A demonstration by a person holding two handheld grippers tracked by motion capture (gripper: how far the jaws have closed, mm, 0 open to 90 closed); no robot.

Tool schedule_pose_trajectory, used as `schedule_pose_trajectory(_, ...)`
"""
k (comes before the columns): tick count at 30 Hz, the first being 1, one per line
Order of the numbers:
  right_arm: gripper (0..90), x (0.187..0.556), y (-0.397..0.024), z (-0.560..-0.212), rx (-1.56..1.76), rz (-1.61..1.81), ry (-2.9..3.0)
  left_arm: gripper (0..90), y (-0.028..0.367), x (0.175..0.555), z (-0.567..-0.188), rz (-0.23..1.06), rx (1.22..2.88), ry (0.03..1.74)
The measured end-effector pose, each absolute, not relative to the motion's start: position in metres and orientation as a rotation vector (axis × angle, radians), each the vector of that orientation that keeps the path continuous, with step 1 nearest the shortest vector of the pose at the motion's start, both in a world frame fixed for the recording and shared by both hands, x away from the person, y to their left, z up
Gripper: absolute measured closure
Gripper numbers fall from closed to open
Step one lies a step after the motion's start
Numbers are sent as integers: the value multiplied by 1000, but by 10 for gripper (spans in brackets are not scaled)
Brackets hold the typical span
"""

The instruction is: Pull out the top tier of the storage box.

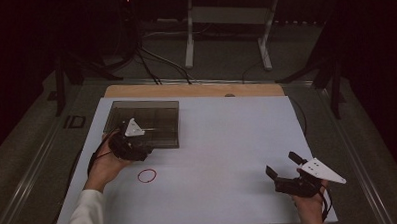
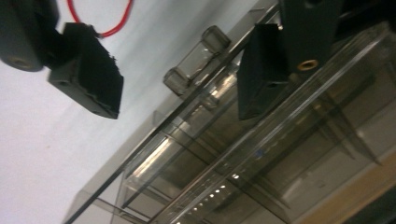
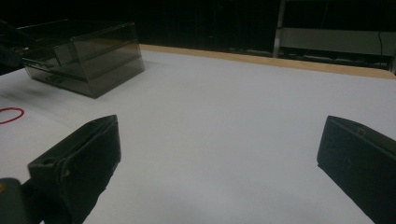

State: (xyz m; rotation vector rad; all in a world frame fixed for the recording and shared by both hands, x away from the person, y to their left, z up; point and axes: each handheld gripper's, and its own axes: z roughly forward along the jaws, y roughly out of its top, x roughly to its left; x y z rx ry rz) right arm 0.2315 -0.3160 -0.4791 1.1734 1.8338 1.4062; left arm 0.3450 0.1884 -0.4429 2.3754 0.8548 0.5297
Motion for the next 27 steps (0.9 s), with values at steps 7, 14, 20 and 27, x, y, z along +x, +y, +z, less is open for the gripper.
schedule_pose_trajectory(7, 0, 232, -316, -479, 1174, 1408, 1834, 528, 193, 344, -441, 538, 2380, 854)
schedule_pose_trajectory(14, 0, 231, -316, -479, 1174, 1408, 1832, 562, 194, 343, -440, 512, 2385, 833)
schedule_pose_trajectory(20, 0, 231, -316, -479, 1175, 1409, 1832, 569, 196, 340, -439, 505, 2390, 818)
schedule_pose_trajectory(27, 0, 231, -316, -479, 1176, 1408, 1832, 570, 200, 335, -440, 497, 2396, 798)
